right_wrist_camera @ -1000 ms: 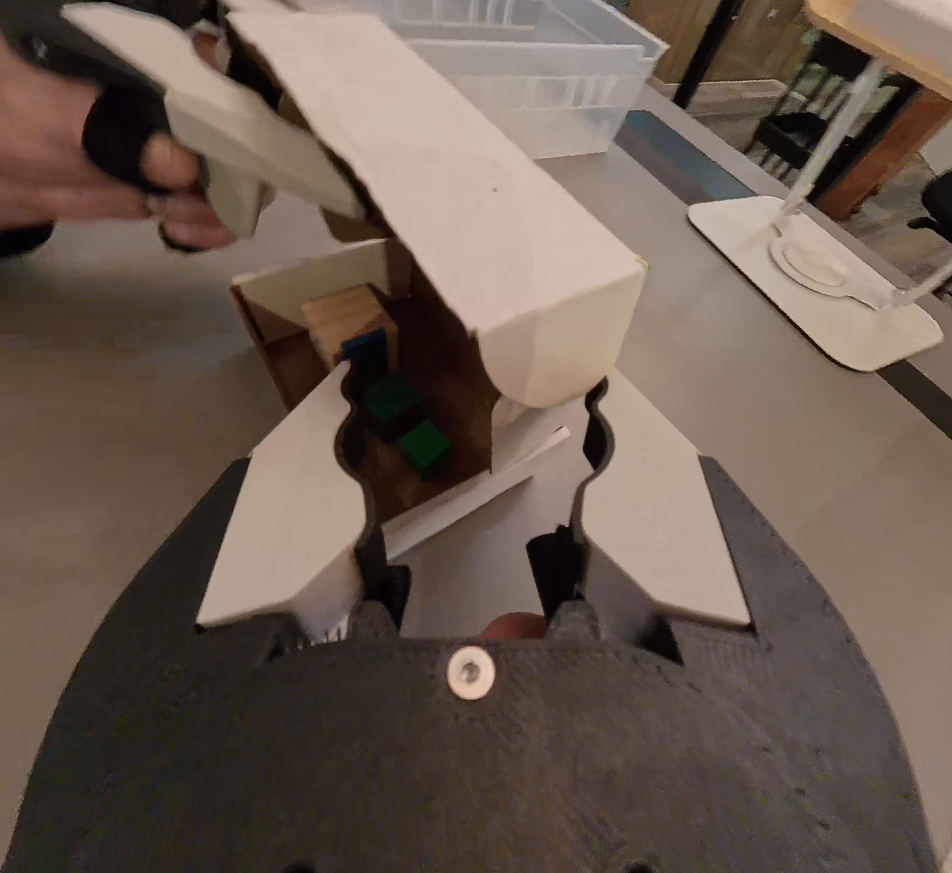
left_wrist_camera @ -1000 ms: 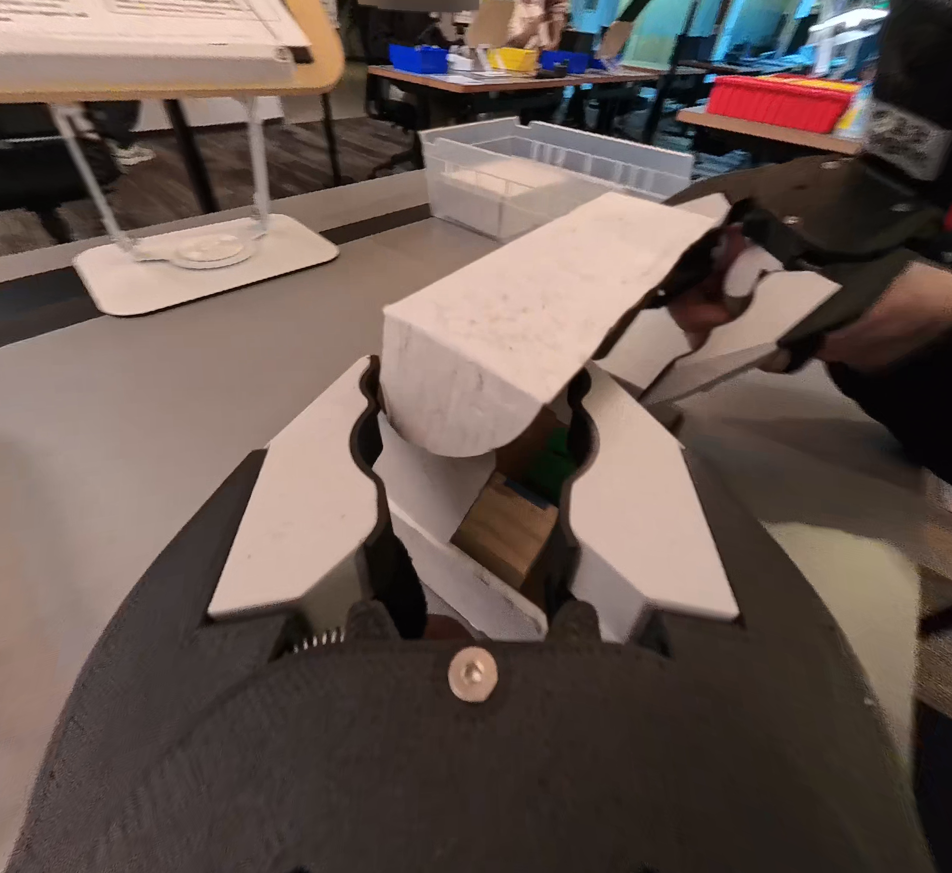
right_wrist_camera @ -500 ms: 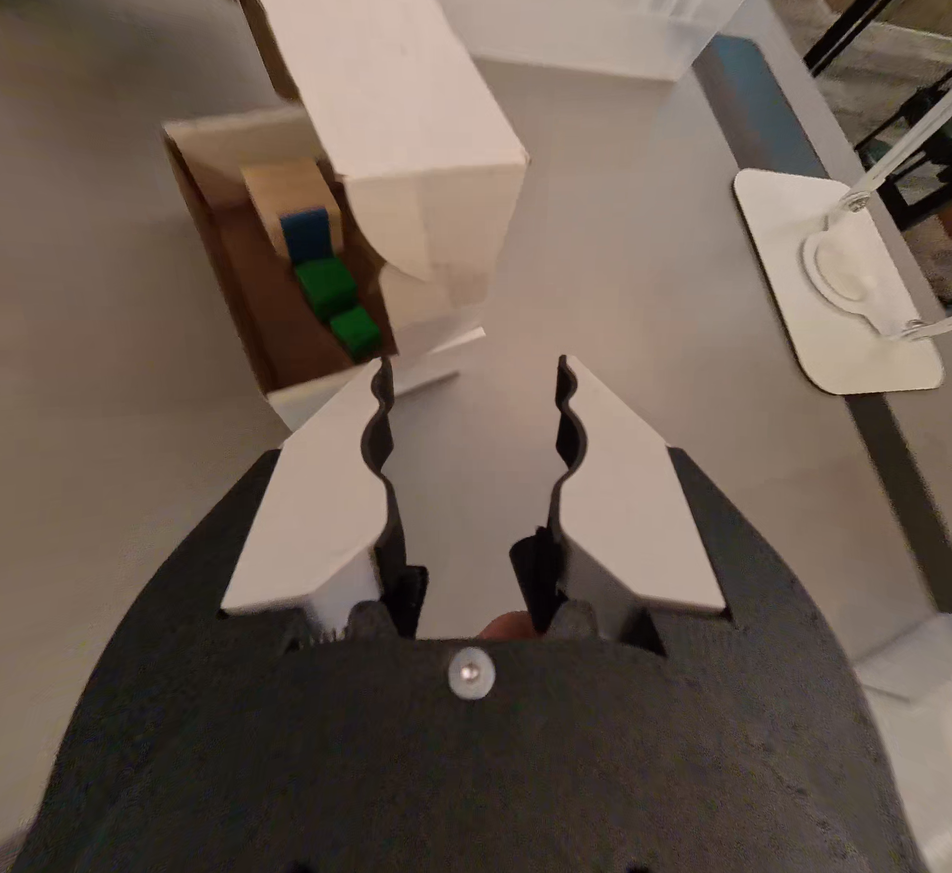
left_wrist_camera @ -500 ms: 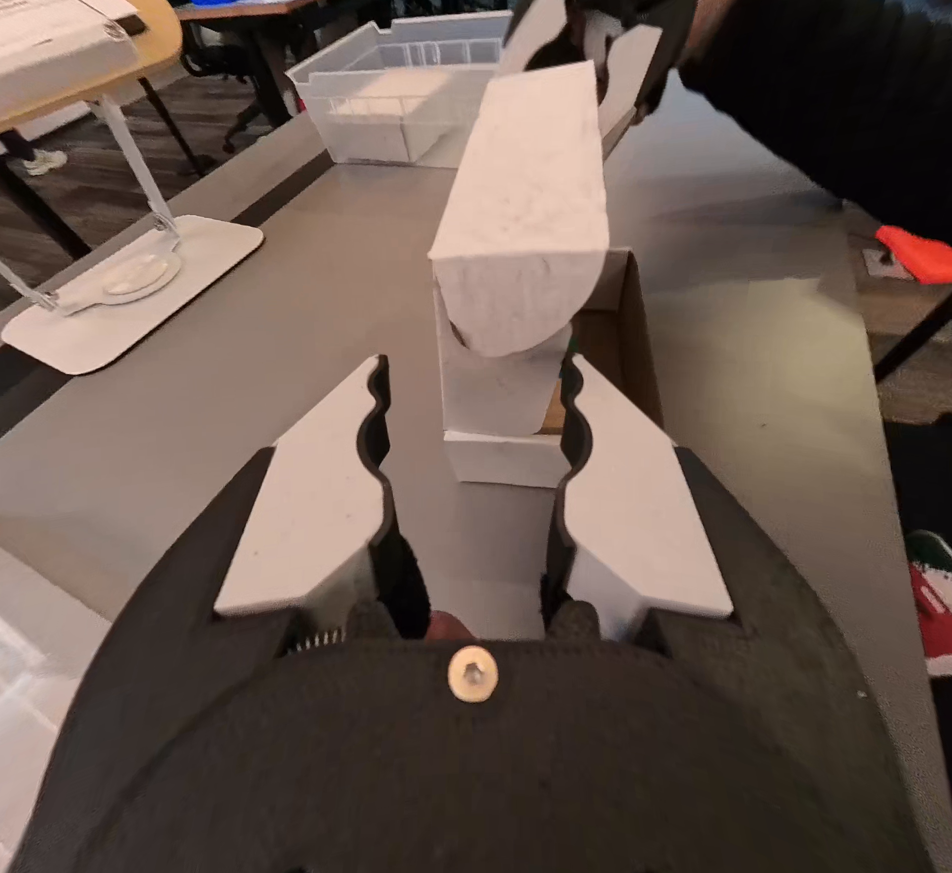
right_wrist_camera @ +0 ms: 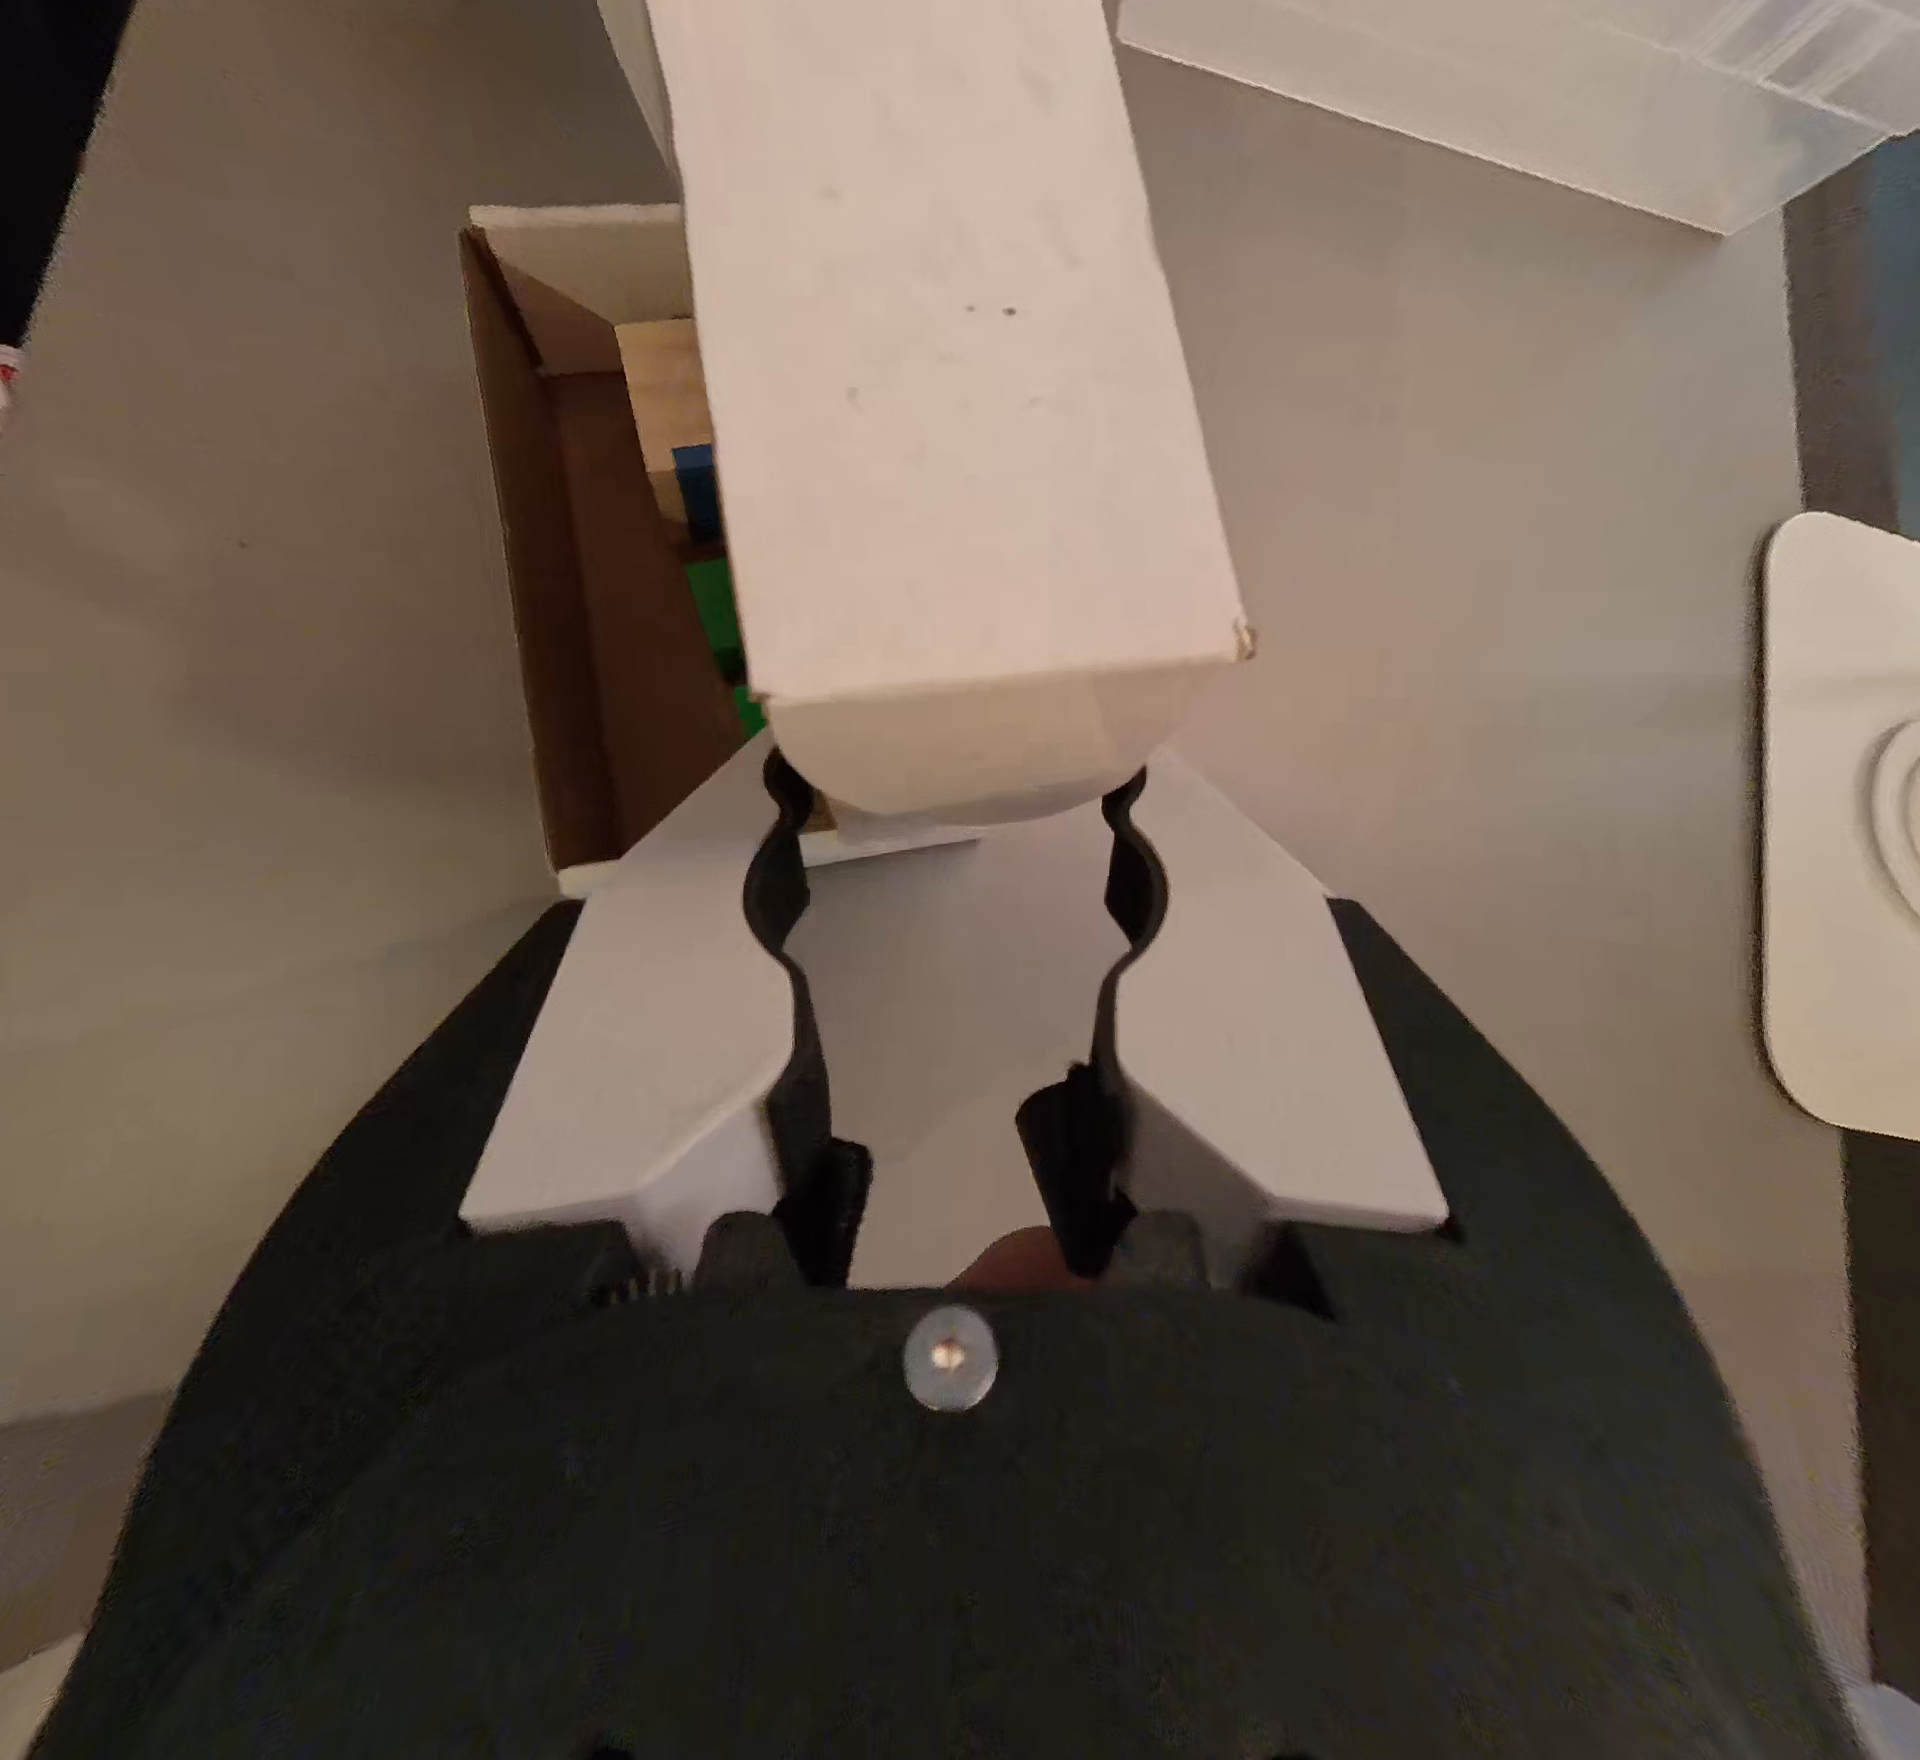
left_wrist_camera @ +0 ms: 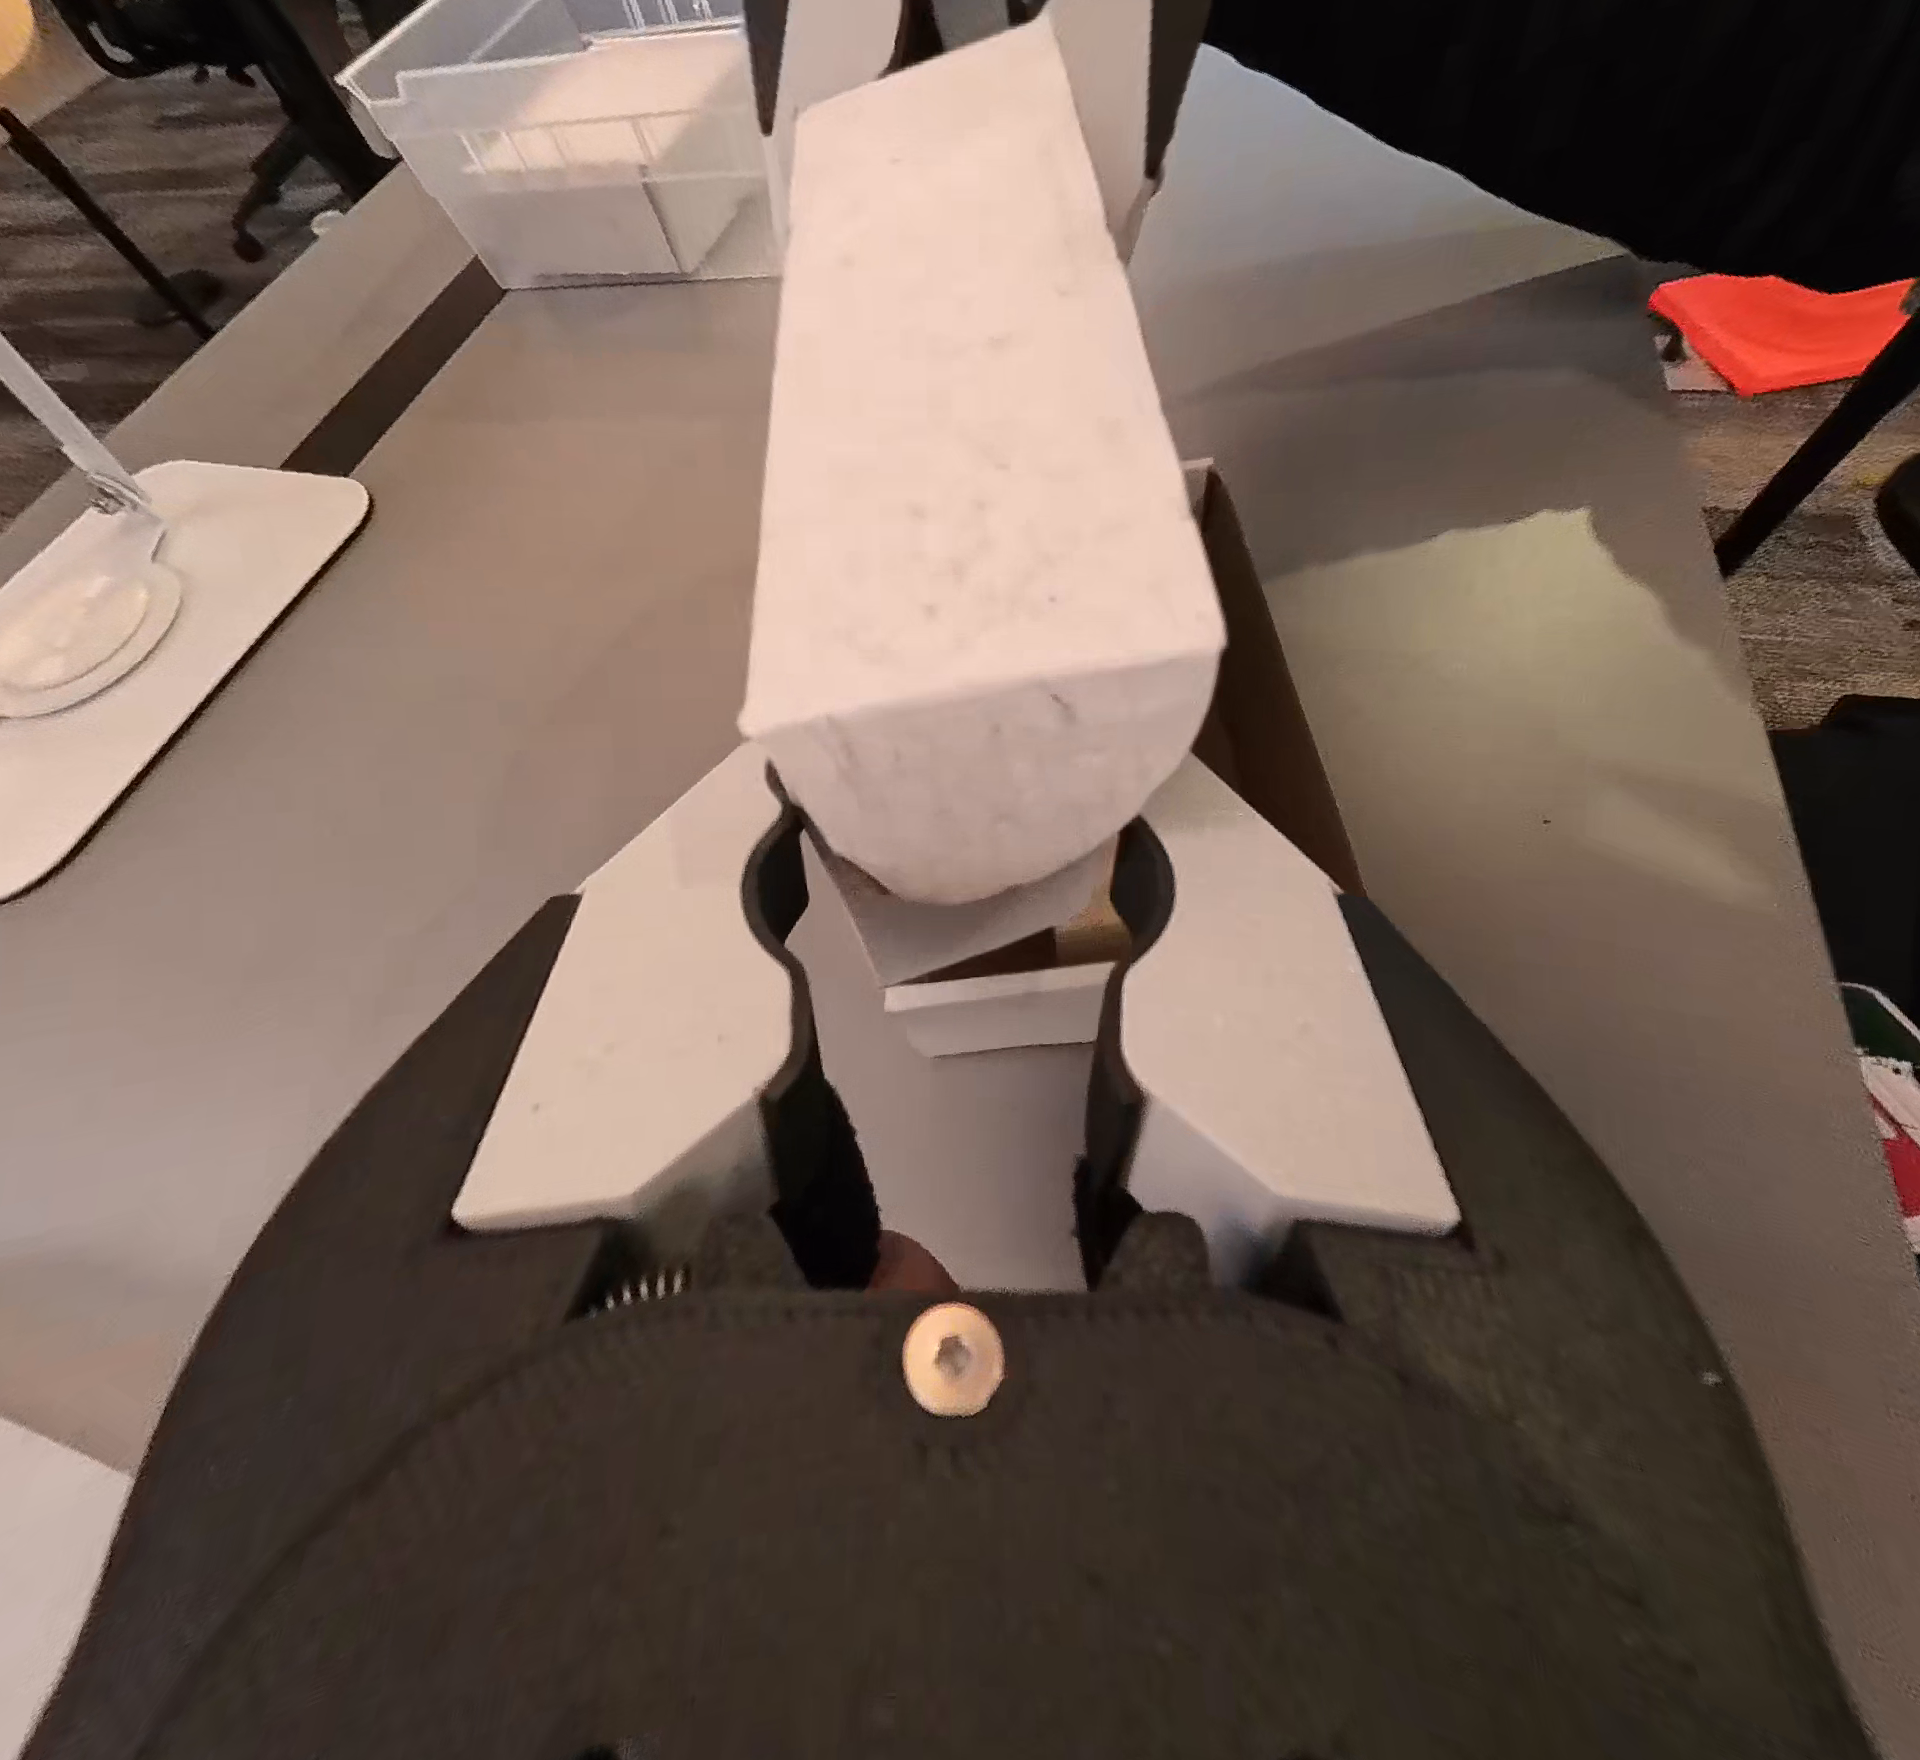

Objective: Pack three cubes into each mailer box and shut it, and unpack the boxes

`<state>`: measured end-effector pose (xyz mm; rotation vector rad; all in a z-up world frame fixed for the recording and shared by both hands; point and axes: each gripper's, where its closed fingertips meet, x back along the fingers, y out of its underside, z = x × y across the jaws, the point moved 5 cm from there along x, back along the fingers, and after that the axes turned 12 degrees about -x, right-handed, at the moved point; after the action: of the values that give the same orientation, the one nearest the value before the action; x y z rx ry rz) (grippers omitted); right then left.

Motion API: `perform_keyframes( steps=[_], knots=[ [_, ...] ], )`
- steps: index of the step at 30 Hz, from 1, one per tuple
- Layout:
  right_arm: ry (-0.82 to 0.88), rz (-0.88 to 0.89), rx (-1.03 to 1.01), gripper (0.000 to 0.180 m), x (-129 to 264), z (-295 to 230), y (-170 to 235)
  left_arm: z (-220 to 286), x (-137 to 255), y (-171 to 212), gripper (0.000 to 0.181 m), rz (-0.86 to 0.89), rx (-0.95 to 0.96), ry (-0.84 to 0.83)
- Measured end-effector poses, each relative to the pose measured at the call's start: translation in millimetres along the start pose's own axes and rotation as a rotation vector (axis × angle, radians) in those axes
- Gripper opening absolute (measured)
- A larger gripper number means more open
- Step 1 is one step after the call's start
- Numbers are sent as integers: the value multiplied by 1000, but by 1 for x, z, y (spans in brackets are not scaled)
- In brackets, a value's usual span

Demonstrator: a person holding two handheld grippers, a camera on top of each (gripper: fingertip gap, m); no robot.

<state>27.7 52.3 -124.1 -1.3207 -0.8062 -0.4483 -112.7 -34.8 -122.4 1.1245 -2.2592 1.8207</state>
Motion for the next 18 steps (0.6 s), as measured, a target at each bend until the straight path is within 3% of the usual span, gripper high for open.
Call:
perform_keyframes(
  steps=[5, 10, 15, 18],
  knots=[
    [-74, 22, 46, 59, -2, -14, -2, -3, -2, 2, 52, -1, -9, 9],
    [-145, -33, 46, 82, 7, -14, 4, -7, 2, 3, 53, 32, 22, 68],
    [-186, -94, 56, 78, 20, -10, 15, -8, 1, 3, 53, 20, 9, 96],
    [-107, -140, 102, 70, 17, 1, 14, -9, 0, 2, 53, 9, 0, 109]
  ],
)
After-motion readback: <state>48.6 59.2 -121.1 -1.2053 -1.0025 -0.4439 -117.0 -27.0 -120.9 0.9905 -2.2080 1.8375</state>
